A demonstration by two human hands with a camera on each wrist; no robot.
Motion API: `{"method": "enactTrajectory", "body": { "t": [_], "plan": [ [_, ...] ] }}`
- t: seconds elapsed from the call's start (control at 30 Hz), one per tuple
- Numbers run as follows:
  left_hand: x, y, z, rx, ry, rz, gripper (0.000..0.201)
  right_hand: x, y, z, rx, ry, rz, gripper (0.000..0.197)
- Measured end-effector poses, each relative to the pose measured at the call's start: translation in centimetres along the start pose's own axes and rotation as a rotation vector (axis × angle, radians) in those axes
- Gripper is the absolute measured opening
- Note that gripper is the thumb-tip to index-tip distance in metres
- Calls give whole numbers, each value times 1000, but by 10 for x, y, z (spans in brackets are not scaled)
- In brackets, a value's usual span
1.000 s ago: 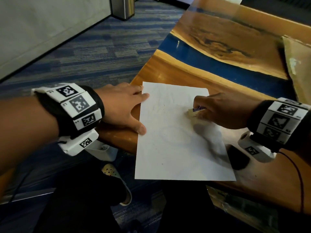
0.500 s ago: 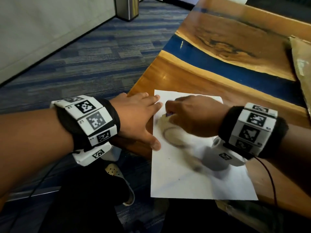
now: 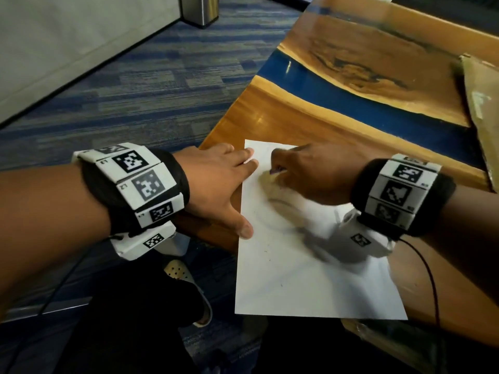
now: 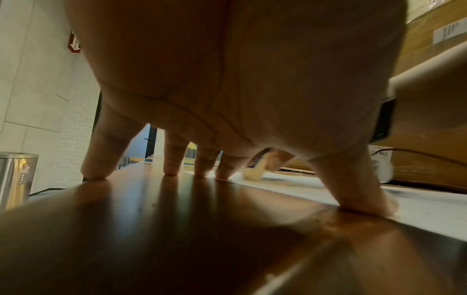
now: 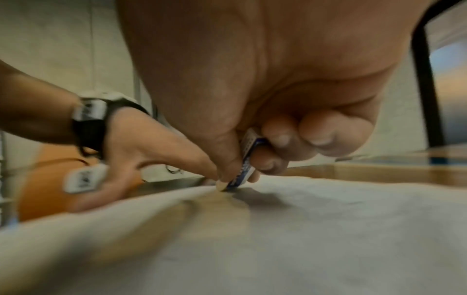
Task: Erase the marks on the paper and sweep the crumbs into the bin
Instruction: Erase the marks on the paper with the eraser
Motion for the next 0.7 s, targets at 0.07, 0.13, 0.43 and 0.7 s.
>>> {"method": "enactTrajectory", "body": {
  "t": [0.07, 0.13, 0.43, 0.7],
  "plan": [
    [-1, 0, 0, 4, 2, -2, 135, -9, 2, -2, -36, -23, 42, 22],
    [-1, -1, 0, 5, -9, 4, 135, 18, -5, 6, -16, 29, -94, 22],
    [-1, 3, 0, 30, 13, 5, 131, 15, -12, 5, 6, 45, -104, 23],
    [-4, 2, -3, 43, 24, -6, 129, -15, -10, 3, -2, -47, 4, 21]
  ]
}}
Point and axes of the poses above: each hand's wrist, its own y-axis towards the middle knuckle, its own z-axis out of the palm, x = y × z, the point moved 9 cm from there along y, towards the middle knuckle, and after that the axes turned 1 degree about -z, right-handed, at the moved point
